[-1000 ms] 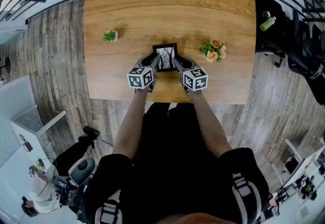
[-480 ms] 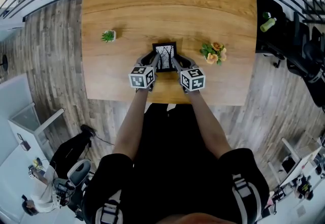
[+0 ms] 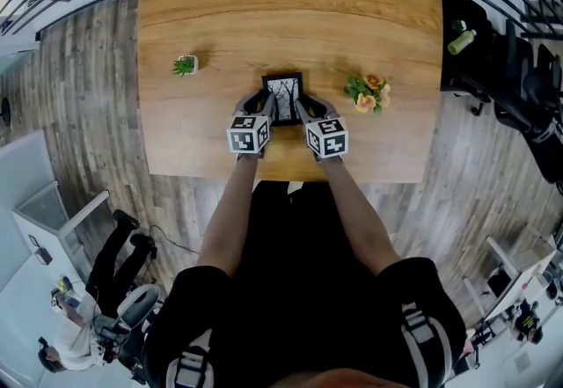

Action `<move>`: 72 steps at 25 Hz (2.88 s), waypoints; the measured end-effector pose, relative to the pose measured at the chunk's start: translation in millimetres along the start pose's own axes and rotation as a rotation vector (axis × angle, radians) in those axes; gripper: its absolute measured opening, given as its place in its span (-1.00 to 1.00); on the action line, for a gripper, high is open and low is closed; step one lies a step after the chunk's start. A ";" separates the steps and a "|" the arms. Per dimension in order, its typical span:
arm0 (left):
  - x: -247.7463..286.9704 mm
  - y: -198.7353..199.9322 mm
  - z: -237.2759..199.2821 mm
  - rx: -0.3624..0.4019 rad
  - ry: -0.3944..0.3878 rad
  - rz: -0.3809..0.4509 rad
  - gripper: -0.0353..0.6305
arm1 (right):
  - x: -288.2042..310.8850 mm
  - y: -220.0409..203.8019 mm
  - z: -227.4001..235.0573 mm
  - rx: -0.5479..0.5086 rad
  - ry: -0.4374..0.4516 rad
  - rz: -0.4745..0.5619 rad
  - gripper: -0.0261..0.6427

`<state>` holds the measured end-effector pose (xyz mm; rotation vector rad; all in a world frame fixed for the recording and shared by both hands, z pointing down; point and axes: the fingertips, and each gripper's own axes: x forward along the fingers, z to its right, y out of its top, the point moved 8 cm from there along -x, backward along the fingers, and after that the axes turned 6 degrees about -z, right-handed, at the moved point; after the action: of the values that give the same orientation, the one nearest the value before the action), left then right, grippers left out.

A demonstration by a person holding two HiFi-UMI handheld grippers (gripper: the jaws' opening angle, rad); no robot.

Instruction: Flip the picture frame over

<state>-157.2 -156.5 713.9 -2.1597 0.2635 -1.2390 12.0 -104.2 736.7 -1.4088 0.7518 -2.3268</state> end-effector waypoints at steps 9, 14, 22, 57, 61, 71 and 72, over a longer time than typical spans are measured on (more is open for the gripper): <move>7.4 -5.9 -2.0 0.025 0.023 -0.023 -0.59 | 5.7 2.7 -0.7 -0.063 -0.029 -0.054 -0.60; 7.4 -5.2 -2.5 0.030 0.001 -0.034 -0.59 | 5.6 2.5 -0.5 -0.067 -0.033 -0.060 -0.59; 3.8 -5.1 -0.9 0.078 0.001 -0.031 -0.53 | 2.1 2.6 3.6 -0.017 -0.038 -0.050 -0.51; -108.6 0.1 13.8 0.158 -0.061 0.161 -0.81 | -88.8 2.6 -14.9 -0.072 -0.111 0.179 -0.91; -119.9 -0.6 13.8 0.167 -0.072 0.178 -0.82 | -97.3 -6.8 -21.6 -0.087 -0.123 0.190 -0.91; -135.9 -1.0 1.9 0.149 -0.068 0.218 -0.82 | -107.1 -25.7 -27.7 -0.099 -0.129 0.187 -0.91; -136.8 -1.5 0.3 0.147 -0.069 0.219 -0.82 | -107.7 -26.4 -28.9 -0.100 -0.124 0.194 -0.91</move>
<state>-230.8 -92.5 618.0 -1.9849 0.3576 -1.0259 36.4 -19.1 663.9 -1.4369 0.9350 -2.0615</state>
